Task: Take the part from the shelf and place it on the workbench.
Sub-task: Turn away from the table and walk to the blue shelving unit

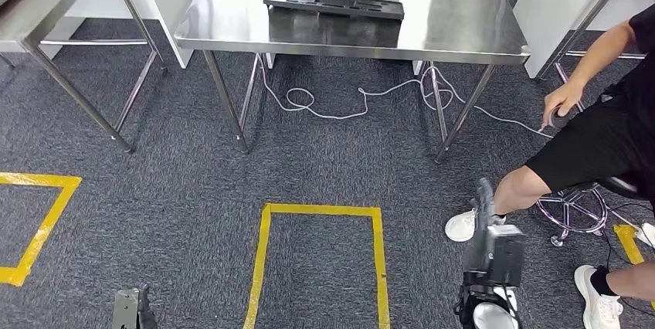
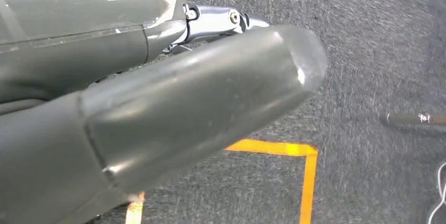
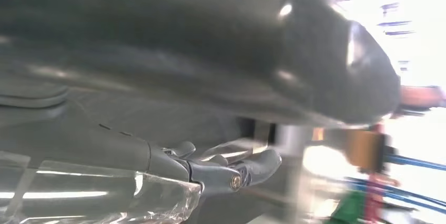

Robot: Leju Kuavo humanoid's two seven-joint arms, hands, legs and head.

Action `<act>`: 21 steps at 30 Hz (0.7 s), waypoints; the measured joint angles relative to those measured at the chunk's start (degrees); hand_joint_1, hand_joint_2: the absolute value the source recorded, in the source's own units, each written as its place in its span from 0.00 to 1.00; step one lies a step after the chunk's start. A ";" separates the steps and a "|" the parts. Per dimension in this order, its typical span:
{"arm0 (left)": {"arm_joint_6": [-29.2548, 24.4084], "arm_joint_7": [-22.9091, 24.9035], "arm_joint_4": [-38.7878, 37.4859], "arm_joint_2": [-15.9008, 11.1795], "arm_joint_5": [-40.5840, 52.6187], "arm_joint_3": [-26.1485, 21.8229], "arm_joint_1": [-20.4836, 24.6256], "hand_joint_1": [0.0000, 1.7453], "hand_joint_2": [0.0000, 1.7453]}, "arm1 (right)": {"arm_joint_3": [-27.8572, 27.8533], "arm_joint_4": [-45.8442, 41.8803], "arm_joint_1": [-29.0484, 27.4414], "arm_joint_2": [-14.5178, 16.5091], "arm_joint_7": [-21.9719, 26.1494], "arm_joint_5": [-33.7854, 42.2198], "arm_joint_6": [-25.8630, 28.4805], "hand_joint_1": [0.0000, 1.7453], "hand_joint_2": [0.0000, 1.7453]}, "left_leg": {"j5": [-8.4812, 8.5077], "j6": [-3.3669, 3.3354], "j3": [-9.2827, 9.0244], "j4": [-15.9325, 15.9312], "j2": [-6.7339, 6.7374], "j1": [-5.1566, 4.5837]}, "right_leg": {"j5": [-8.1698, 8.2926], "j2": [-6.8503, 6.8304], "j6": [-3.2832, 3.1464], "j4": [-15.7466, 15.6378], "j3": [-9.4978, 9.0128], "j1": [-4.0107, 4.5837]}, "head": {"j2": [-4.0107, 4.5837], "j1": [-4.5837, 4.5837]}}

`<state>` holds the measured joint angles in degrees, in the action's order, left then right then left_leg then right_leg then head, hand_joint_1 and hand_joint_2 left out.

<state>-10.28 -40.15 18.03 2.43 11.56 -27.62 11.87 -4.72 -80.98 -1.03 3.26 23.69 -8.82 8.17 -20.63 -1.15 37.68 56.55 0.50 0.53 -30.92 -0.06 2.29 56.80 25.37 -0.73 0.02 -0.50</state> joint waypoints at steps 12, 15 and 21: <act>0.05 0.02 0.03 -0.42 -0.26 0.14 -0.47 0.00 0.00 | 0.34 37.38 7.78 -1.11 -2.68 -15.04 8.10 0.00 0.00 | -8.06 0.53 -0.53 13.83 -0.50 0.44 | 5.14 -0.35 -3.73 -0.77 6.51 1.35 | 0.00 0.53; 0.08 0.00 0.26 -0.76 -0.46 0.16 -0.38 0.00 0.00 | -0.04 44.15 9.12 -1.63 -2.03 -15.99 8.50 0.00 0.00 | -8.35 -0.98 -8.78 2.26 -0.80 -0.20 | 6.31 -0.36 -3.19 -0.27 7.87 1.59 | -0.01 0.44; 0.39 0.00 0.37 -0.90 -0.44 0.37 0.00 0.00 0.00 | -0.16 55.59 10.53 -2.82 -8.73 -19.67 6.29 0.00 0.00 | -5.44 -2.20 -8.19 -1.94 -0.39 -0.30 | 3.33 -0.10 -2.16 3.93 10.78 1.36 | 0.00 0.20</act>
<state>-9.88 -40.15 18.40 1.52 11.13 -27.24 11.87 -4.88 -25.40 9.50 0.44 14.95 -28.49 14.46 -26.06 -3.35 29.50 54.61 0.11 0.24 -27.59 -0.17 0.14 60.73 36.15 0.63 0.02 -0.30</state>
